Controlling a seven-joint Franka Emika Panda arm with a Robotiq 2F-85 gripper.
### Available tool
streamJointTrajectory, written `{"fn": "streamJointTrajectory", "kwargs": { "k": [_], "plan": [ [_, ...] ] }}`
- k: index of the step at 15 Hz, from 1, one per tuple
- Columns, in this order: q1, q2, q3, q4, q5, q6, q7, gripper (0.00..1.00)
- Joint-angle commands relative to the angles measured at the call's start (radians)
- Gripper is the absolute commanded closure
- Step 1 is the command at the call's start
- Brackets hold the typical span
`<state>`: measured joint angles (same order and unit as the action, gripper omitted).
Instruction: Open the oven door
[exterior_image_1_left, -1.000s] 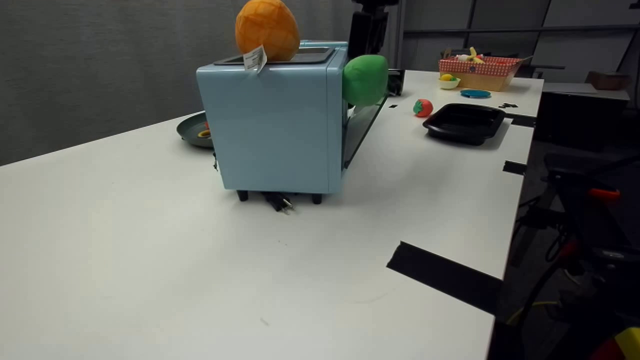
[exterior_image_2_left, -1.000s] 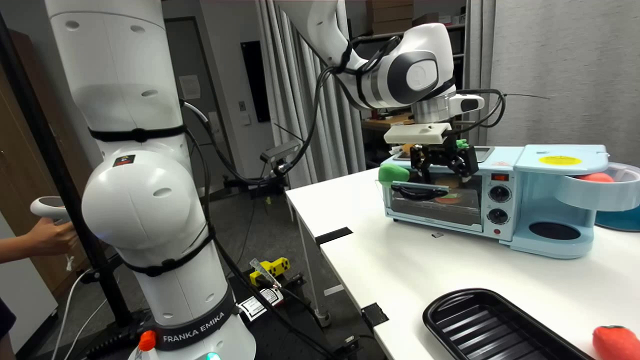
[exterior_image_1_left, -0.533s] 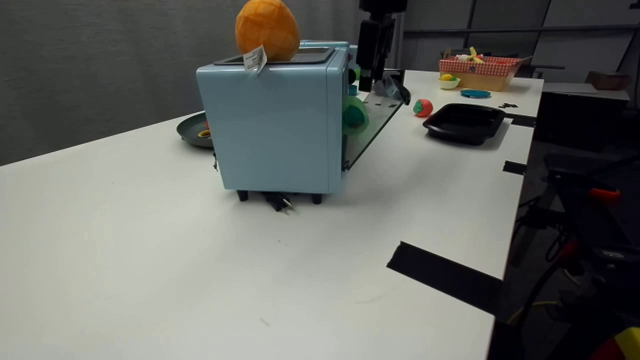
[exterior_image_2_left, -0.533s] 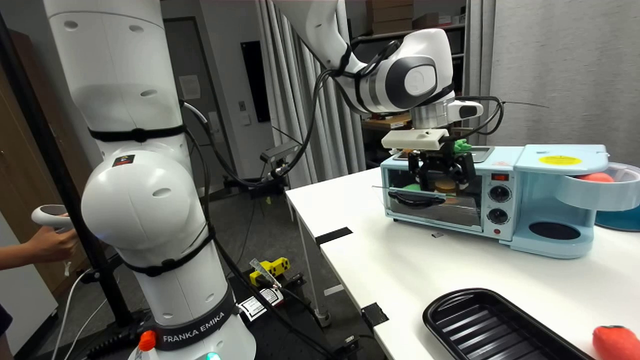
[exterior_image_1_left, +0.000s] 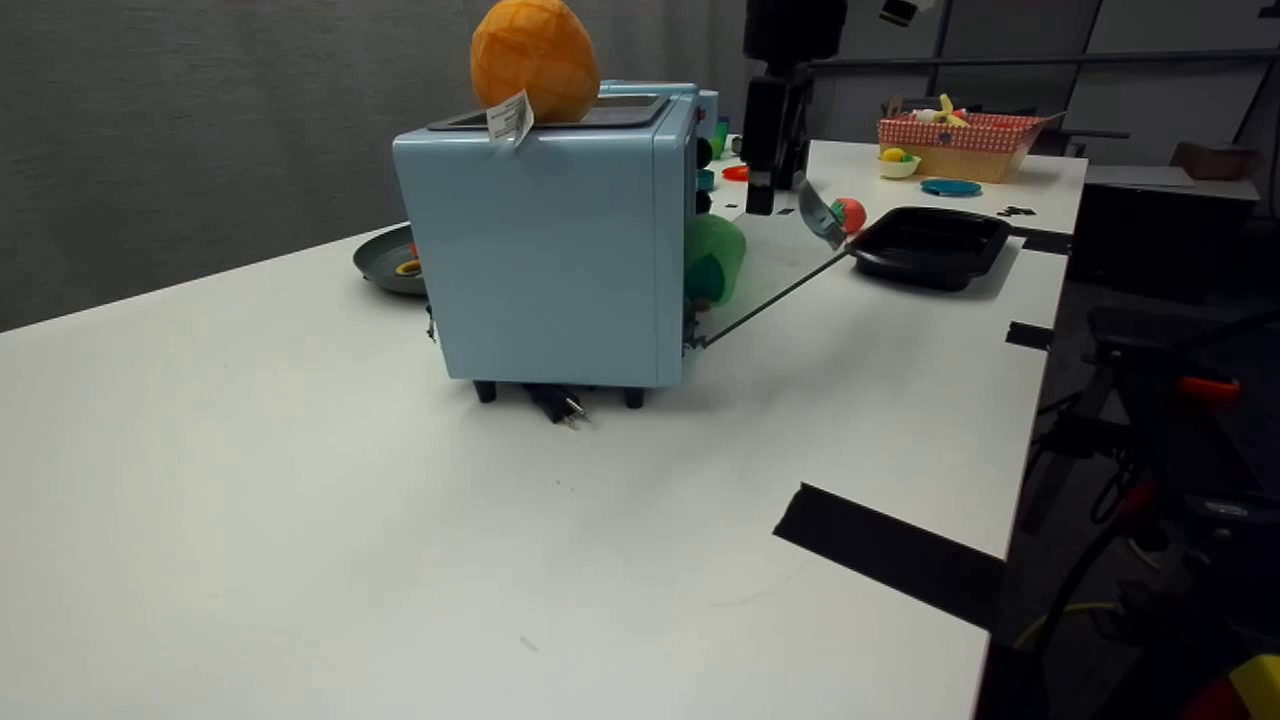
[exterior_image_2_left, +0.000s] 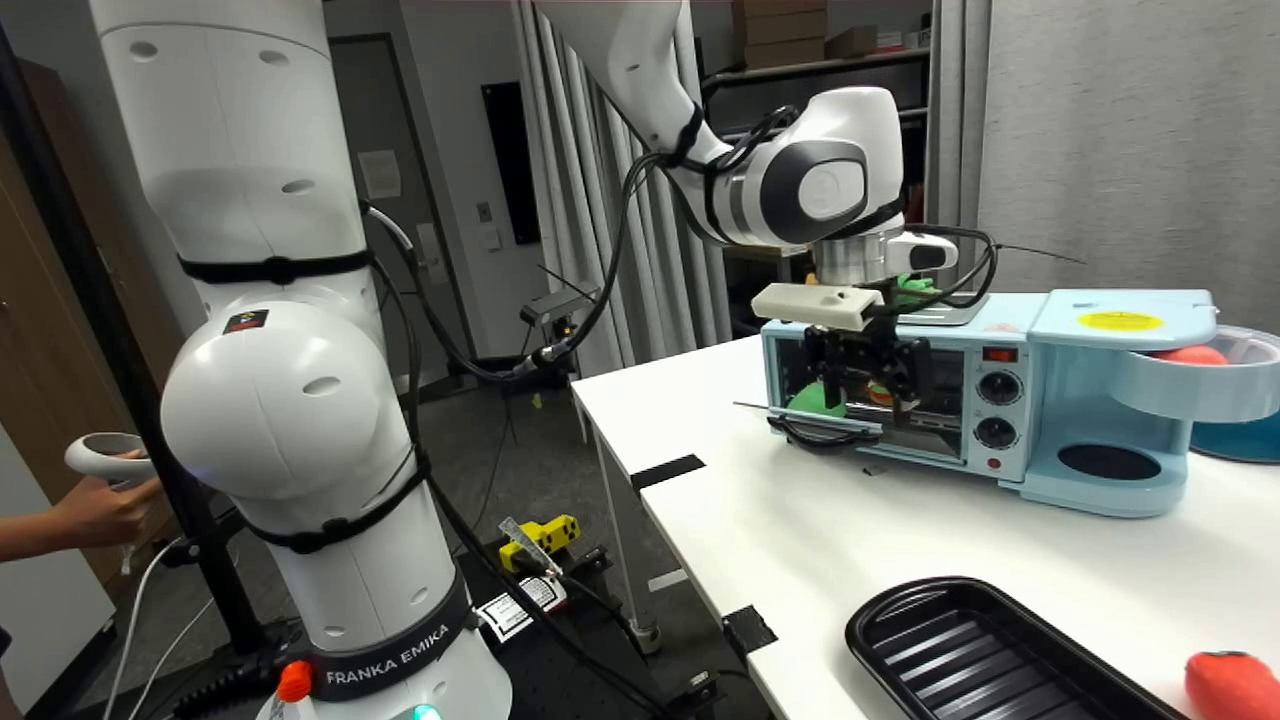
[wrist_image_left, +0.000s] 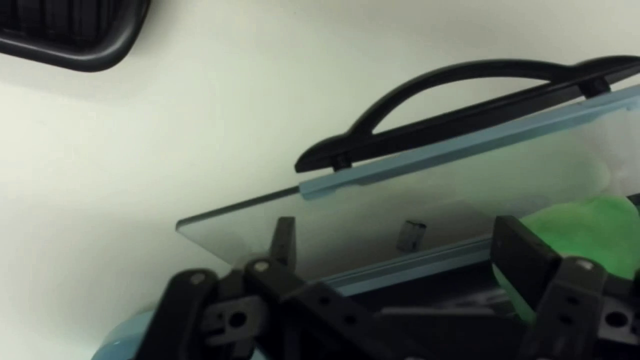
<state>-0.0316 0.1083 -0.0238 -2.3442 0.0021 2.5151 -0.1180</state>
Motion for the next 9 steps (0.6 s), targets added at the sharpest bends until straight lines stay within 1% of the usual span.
{"fn": "streamJointTrajectory", "kwargs": {
  "k": [1, 5, 9],
  "plan": [
    [-0.017, -0.009, -0.001, -0.042, 0.034, 0.001, -0.044, 0.00],
    [-0.027, -0.005, -0.008, -0.081, 0.032, 0.005, -0.046, 0.00],
    [-0.040, 0.031, -0.021, -0.093, 0.024, 0.024, -0.049, 0.00]
  ]
}}
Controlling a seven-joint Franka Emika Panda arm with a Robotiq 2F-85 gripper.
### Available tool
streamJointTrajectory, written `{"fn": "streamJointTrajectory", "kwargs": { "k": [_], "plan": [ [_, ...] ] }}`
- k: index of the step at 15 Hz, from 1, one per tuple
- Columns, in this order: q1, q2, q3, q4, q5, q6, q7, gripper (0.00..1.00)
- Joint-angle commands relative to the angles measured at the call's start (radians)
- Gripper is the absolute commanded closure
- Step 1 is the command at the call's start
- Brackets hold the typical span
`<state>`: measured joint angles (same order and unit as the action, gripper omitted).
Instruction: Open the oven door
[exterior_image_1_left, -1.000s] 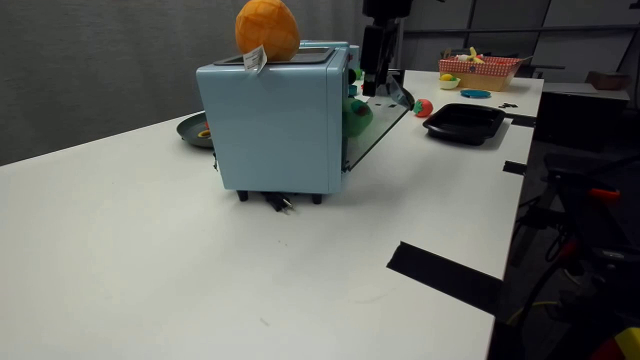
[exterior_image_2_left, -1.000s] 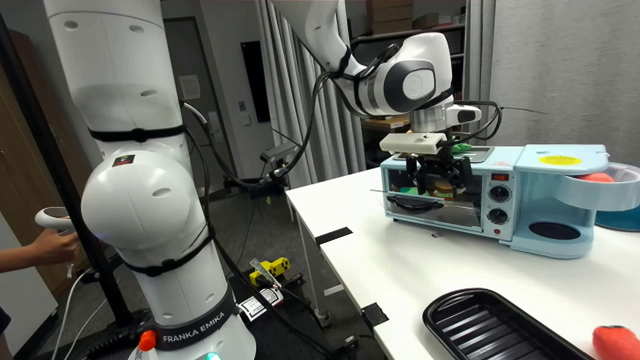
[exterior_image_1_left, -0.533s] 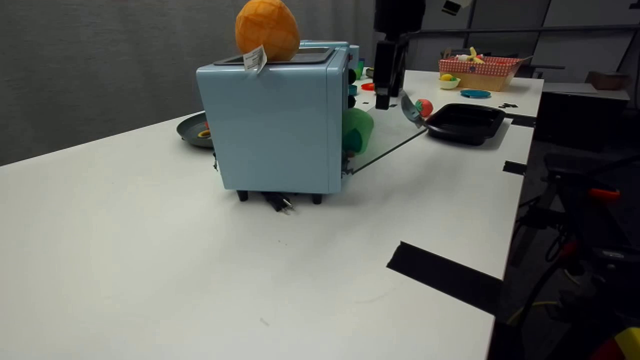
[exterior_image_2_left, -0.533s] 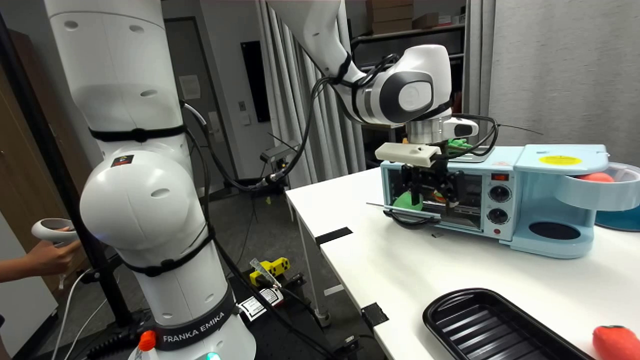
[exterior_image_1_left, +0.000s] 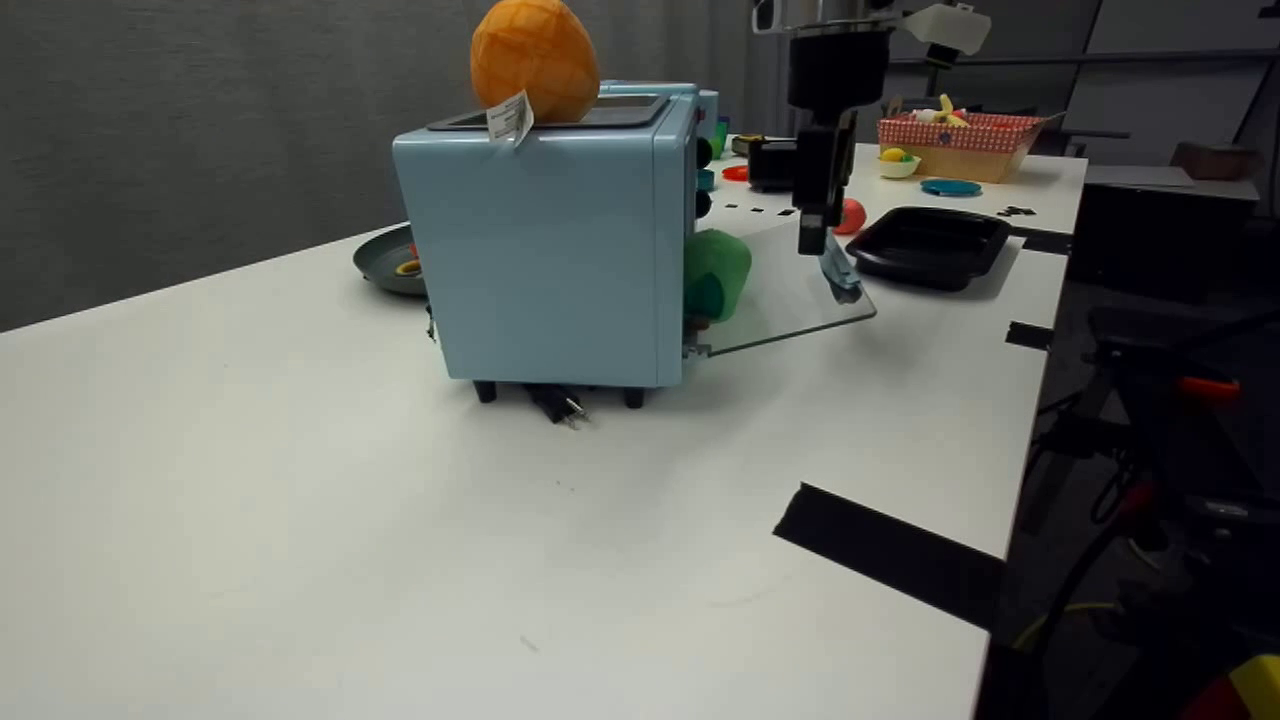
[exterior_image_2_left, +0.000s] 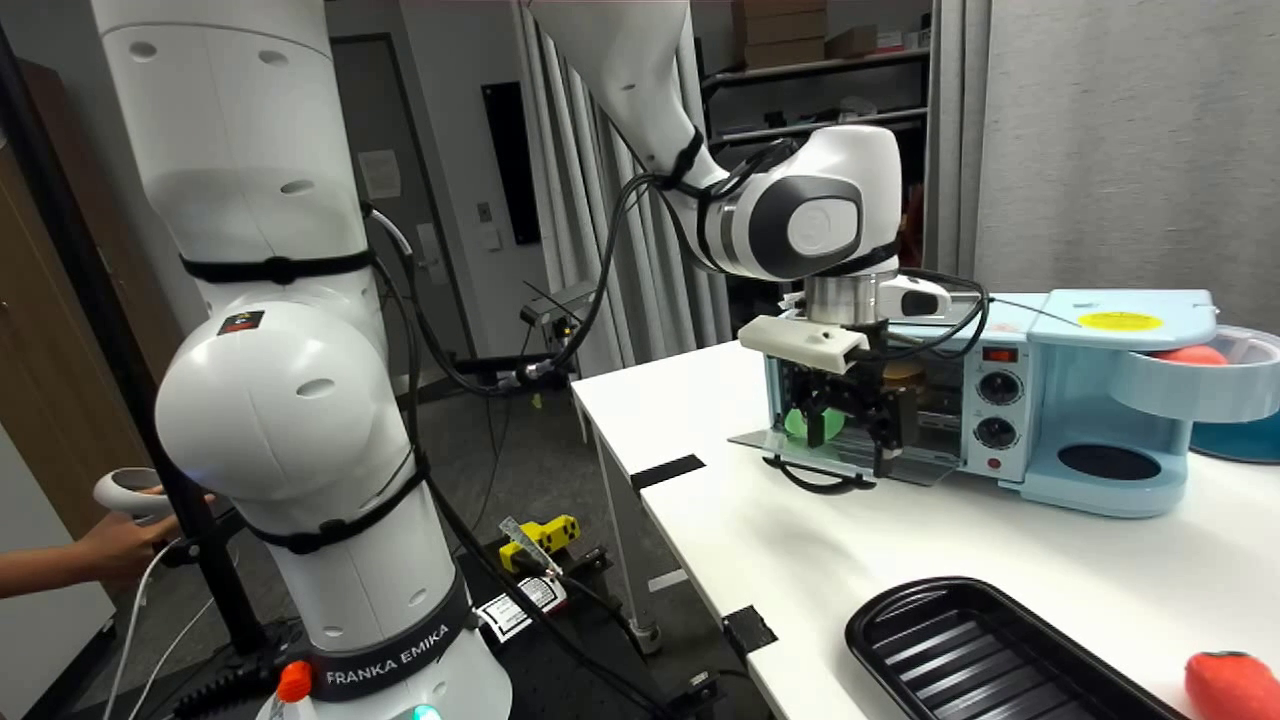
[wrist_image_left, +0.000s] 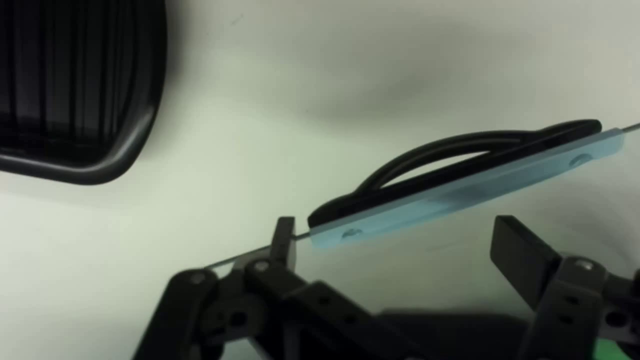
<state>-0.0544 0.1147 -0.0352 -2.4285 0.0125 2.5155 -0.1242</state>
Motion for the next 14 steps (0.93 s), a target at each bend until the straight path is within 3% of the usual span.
{"fn": "streamJointTrajectory", "kwargs": {
  "k": [1, 8, 14],
  "plan": [
    [-0.021, 0.039, -0.012, -0.005, 0.012, 0.031, -0.045, 0.00],
    [-0.030, 0.202, -0.004, 0.088, -0.007, 0.082, -0.078, 0.00],
    [-0.028, 0.227, -0.010, 0.109, -0.043, 0.064, -0.056, 0.00]
  ]
}}
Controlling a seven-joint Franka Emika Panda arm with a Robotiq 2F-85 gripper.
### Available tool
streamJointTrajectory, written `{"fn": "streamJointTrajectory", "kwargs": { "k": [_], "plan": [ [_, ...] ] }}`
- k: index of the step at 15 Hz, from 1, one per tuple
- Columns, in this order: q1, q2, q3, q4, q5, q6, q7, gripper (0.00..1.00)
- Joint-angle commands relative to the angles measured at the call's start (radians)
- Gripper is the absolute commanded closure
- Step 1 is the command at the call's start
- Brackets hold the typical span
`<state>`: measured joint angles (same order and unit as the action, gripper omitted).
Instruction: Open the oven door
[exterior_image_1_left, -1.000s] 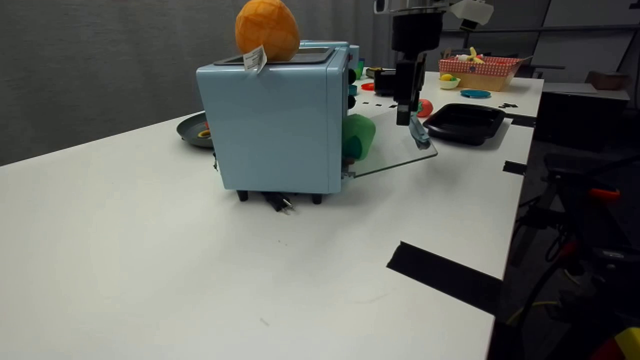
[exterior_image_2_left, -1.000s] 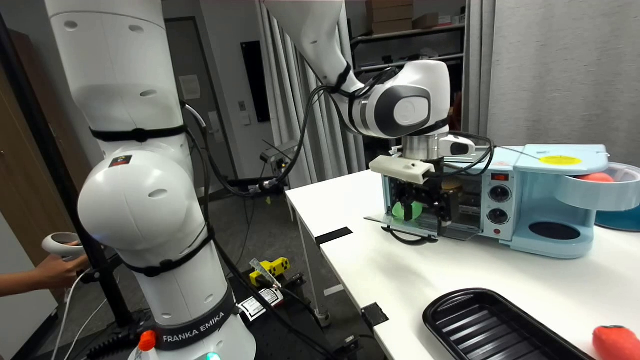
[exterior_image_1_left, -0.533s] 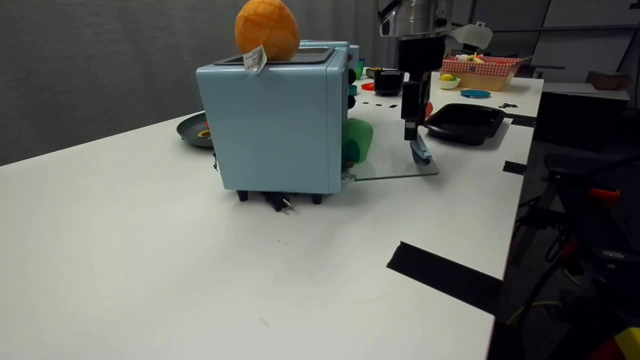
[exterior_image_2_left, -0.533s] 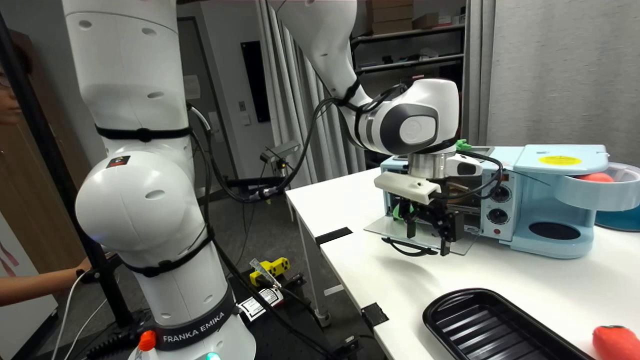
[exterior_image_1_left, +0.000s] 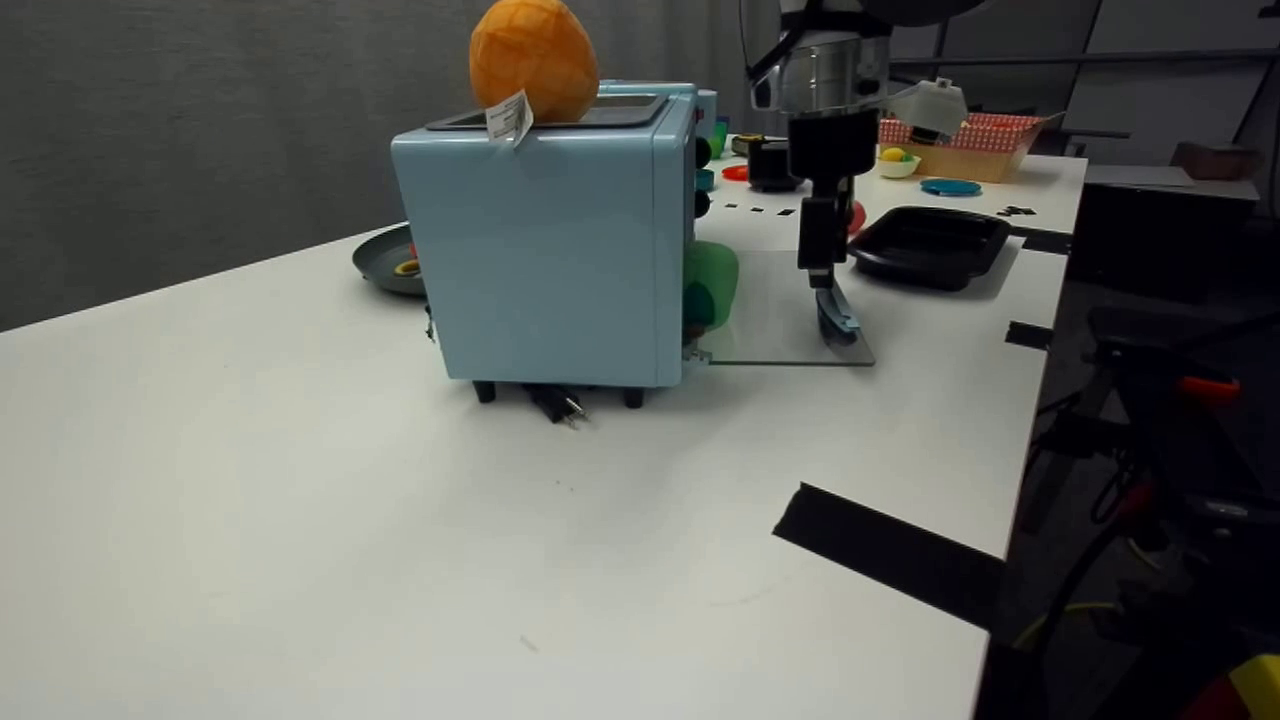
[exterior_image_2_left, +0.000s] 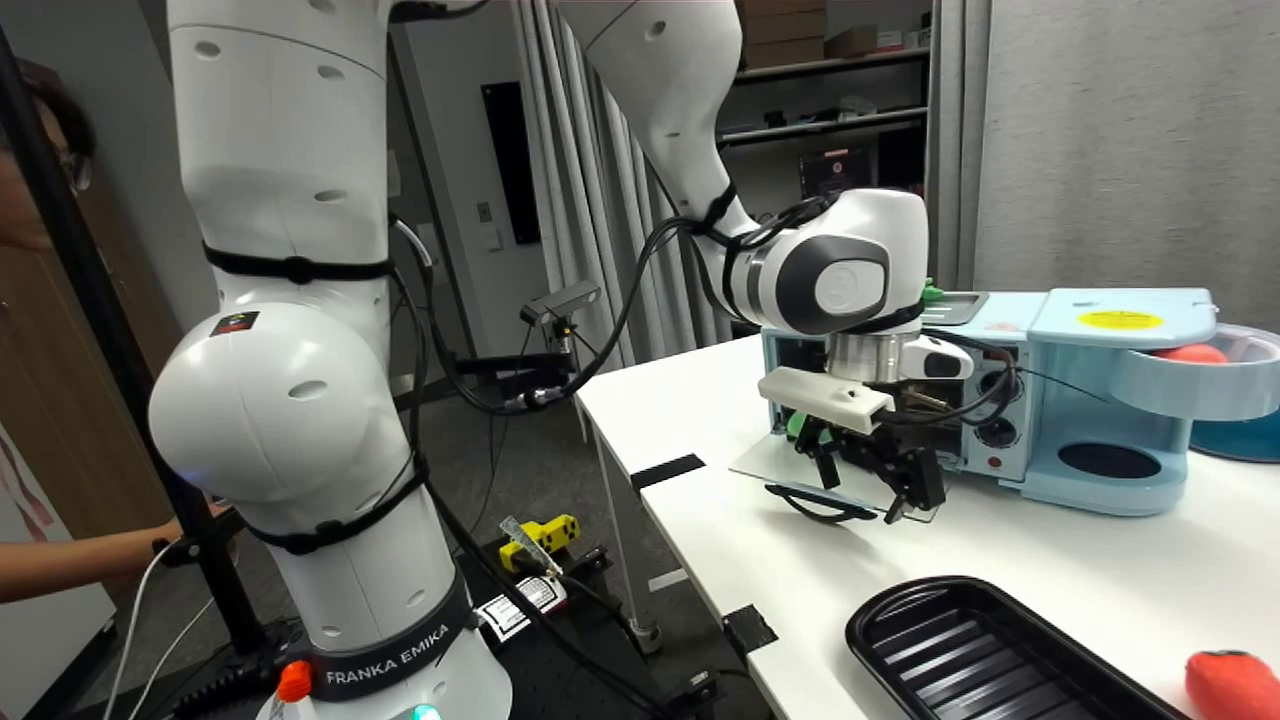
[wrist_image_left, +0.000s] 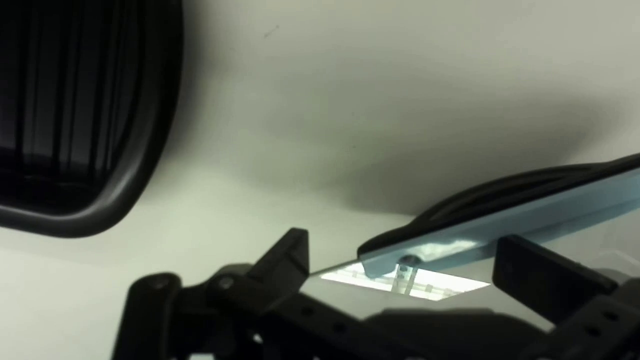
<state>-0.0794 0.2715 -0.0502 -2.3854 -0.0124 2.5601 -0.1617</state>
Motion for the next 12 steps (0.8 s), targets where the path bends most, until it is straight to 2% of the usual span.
{"fn": "streamJointTrajectory", "kwargs": {
  "k": [1, 12],
  "plan": [
    [0.001, 0.061, 0.005, 0.065, -0.018, 0.011, -0.008, 0.00],
    [0.074, -0.098, 0.033, 0.052, -0.041, -0.088, 0.131, 0.00]
  ]
}}
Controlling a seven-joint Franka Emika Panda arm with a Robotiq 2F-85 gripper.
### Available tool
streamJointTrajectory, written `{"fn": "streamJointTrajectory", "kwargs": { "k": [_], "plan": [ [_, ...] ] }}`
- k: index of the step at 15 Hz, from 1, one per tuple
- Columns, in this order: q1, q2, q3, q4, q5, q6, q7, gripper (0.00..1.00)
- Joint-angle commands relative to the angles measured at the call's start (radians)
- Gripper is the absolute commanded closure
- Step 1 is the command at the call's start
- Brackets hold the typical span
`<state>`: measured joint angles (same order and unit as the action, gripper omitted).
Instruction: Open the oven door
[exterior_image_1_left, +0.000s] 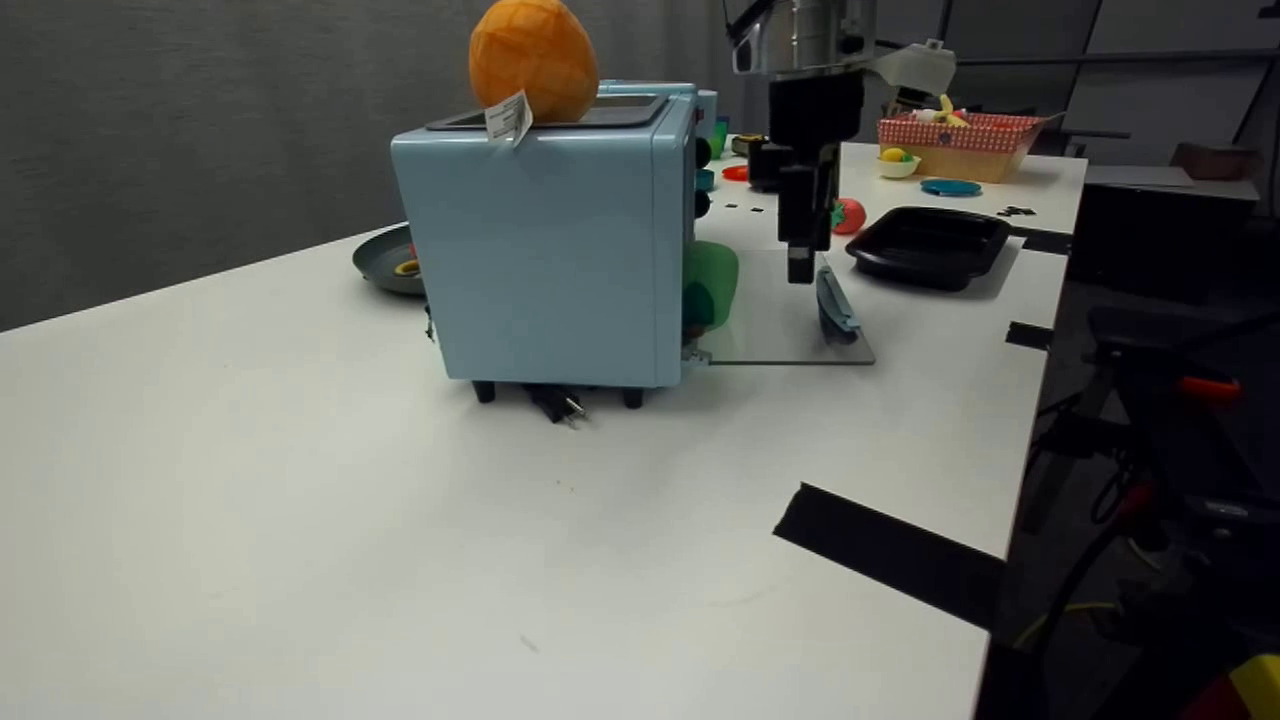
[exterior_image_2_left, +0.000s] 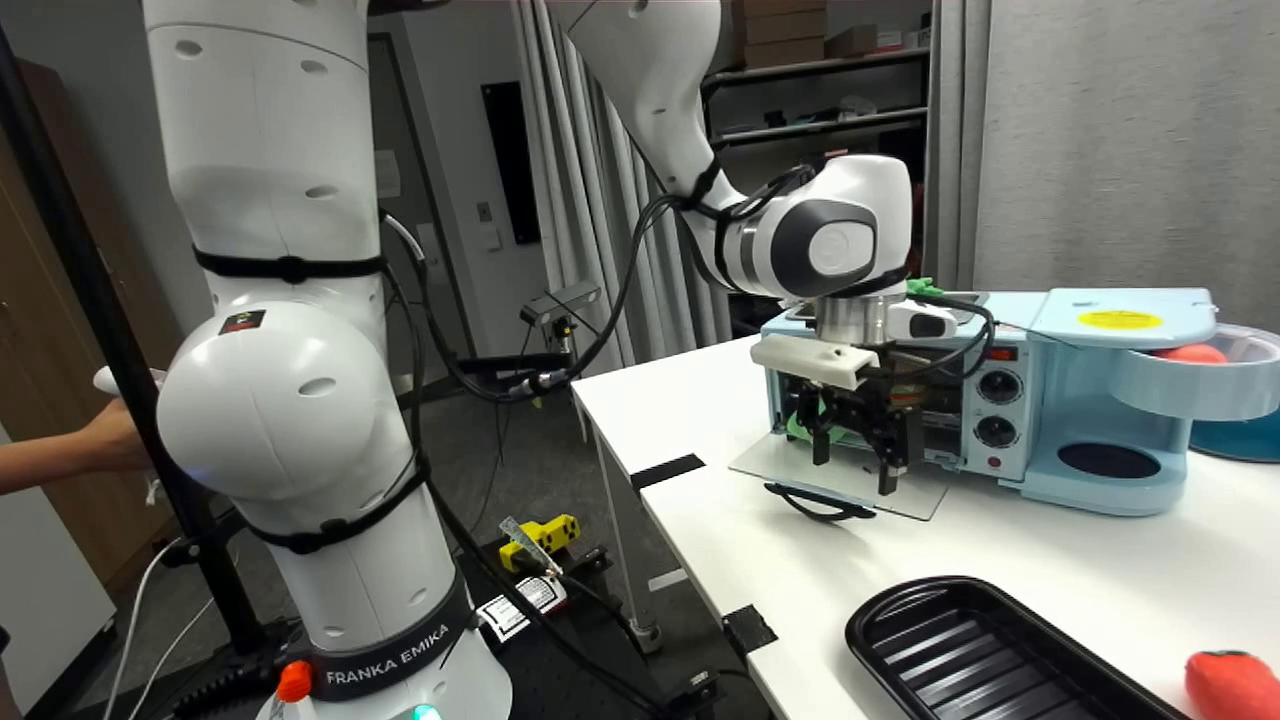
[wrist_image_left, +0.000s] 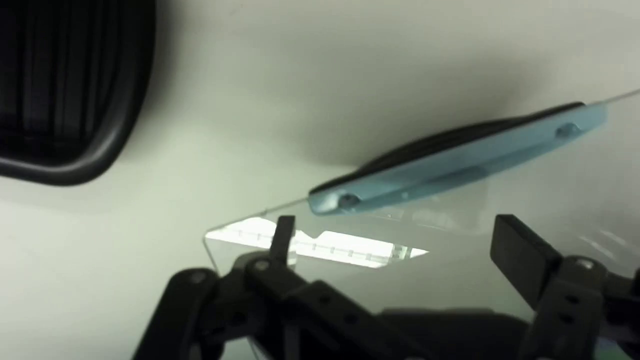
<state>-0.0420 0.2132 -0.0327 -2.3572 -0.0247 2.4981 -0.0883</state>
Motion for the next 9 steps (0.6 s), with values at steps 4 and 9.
{"fn": "streamJointTrajectory", "kwargs": {
  "k": [4, 9],
  "plan": [
    [0.072, -0.071, 0.037, 0.040, -0.039, -0.015, 0.103, 0.00],
    [0.093, -0.143, 0.046, 0.014, -0.075, -0.023, 0.157, 0.00]
  ]
}}
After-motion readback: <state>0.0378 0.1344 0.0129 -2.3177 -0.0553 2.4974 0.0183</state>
